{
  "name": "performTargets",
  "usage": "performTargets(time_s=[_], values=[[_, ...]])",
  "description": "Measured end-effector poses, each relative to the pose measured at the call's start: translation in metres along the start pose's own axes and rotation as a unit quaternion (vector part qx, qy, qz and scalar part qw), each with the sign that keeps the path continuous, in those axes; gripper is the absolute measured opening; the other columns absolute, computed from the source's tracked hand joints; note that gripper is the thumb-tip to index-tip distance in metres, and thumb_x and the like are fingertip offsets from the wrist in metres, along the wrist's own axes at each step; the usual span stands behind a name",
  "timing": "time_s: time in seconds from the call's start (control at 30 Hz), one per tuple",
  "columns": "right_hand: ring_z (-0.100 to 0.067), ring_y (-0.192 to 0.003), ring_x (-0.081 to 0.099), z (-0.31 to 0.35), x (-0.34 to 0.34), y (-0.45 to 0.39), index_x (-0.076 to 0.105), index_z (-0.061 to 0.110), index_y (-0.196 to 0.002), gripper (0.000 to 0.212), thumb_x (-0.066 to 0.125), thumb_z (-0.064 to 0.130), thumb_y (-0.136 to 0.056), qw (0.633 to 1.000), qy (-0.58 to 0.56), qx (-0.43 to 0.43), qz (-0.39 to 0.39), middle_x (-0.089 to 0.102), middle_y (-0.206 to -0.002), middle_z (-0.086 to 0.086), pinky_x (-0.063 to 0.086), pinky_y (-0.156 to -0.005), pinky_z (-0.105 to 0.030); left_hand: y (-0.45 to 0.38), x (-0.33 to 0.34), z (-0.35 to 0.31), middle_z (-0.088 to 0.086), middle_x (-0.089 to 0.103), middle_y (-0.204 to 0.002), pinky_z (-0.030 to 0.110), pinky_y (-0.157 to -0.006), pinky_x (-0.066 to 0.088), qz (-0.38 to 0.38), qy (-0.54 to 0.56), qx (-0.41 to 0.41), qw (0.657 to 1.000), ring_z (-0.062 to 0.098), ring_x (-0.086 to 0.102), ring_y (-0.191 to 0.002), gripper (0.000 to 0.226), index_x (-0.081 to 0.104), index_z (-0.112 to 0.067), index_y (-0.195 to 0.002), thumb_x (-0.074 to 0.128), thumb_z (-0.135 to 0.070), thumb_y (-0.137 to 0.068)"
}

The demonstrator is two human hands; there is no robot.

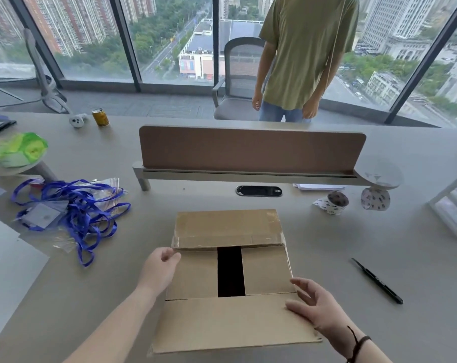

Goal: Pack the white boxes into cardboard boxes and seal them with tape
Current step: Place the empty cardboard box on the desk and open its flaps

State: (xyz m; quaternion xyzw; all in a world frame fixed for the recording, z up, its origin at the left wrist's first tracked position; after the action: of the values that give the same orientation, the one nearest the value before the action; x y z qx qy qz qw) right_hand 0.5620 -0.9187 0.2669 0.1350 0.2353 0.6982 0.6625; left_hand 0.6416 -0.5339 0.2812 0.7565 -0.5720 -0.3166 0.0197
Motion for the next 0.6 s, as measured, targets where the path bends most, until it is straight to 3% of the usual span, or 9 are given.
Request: performTargets(time_s=[0.07,0.13,0.2,0.3,0.43,0.6], values=[[0.004,-0.120,0.057,-0.007,0.002,0.001,0.058,0.026,-0.127,0.062,0.082,-0.003,-0.078,1.000,0.008,-0.013,0.015,0.060,-0.130,0.016,0.050,-0.084,-0.009,0.005,0.008,0.003,-0.004,0.060,-0.113,0.033,-0.090,0.041,0.000,-0.016,0.001,1.000,0.019,0.057,-0.109,0.022,0.058,-0.021,-0.114,0.067,-0.024,-0.094],[0.001,-0.119,0.062,-0.015,0.002,0.001,0.056,0.028,-0.131,0.068,0.082,-0.006,-0.077,0.999,0.018,-0.018,0.023,0.059,-0.135,0.012,0.053,-0.091,-0.019,0.006,0.013,0.002,-0.005,0.055,-0.118,0.034,-0.091,0.040,-0.004,-0.023,0.004,1.000,0.018,0.053,-0.112,0.028,0.055,-0.021,-0.119,0.066,-0.023,-0.093],[-0.005,-0.122,0.063,-0.019,0.002,-0.002,0.056,0.028,-0.132,0.073,0.085,-0.005,-0.074,0.999,0.016,-0.018,0.020,0.059,-0.139,0.007,0.055,-0.095,-0.027,0.004,0.015,0.000,-0.002,0.055,-0.118,0.035,-0.090,0.040,-0.020,-0.009,0.004,1.000,0.022,0.053,-0.112,0.026,0.055,-0.018,-0.116,0.066,-0.019,-0.093],[-0.009,-0.123,0.063,-0.009,0.002,-0.009,0.056,0.031,-0.132,0.076,0.088,0.000,-0.071,1.000,0.019,-0.013,0.016,0.057,-0.139,0.009,0.055,-0.096,-0.029,0.000,0.015,-0.006,0.001,0.058,-0.113,0.031,-0.081,0.040,-0.042,0.031,0.015,0.998,0.022,0.054,-0.109,0.021,0.054,-0.017,-0.107,0.066,-0.009,-0.092],[-0.009,-0.128,0.056,0.024,0.000,-0.028,0.057,0.040,-0.128,0.059,0.085,0.021,-0.080,0.998,0.051,-0.035,-0.014,0.058,-0.138,0.009,0.046,-0.107,-0.033,-0.005,0.010,-0.027,-0.004,0.057,-0.102,0.031,-0.083,0.037,-0.075,0.068,0.043,0.994,0.023,0.055,-0.111,0.022,0.053,-0.013,-0.104,0.065,-0.002,-0.090],[-0.013,-0.139,0.045,0.078,0.008,-0.068,0.051,0.042,-0.134,0.049,0.073,0.028,-0.092,0.989,0.124,-0.067,-0.037,0.053,-0.144,0.013,0.040,-0.112,-0.035,-0.021,0.003,-0.072,-0.004,0.058,-0.122,0.032,-0.097,0.039,-0.086,0.054,0.102,0.990,0.017,0.052,-0.123,0.032,0.054,-0.020,-0.118,0.067,-0.009,-0.092]])
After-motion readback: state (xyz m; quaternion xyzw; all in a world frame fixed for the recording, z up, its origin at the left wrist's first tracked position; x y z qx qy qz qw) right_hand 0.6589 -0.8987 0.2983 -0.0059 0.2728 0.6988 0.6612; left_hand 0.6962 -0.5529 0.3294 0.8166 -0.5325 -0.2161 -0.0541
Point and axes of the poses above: each hand's wrist, its own y-axis away from the middle knuckle, its own x-axis out of the palm, z = x × y, the point moved 5 cm from there along -y, towards the middle knuckle
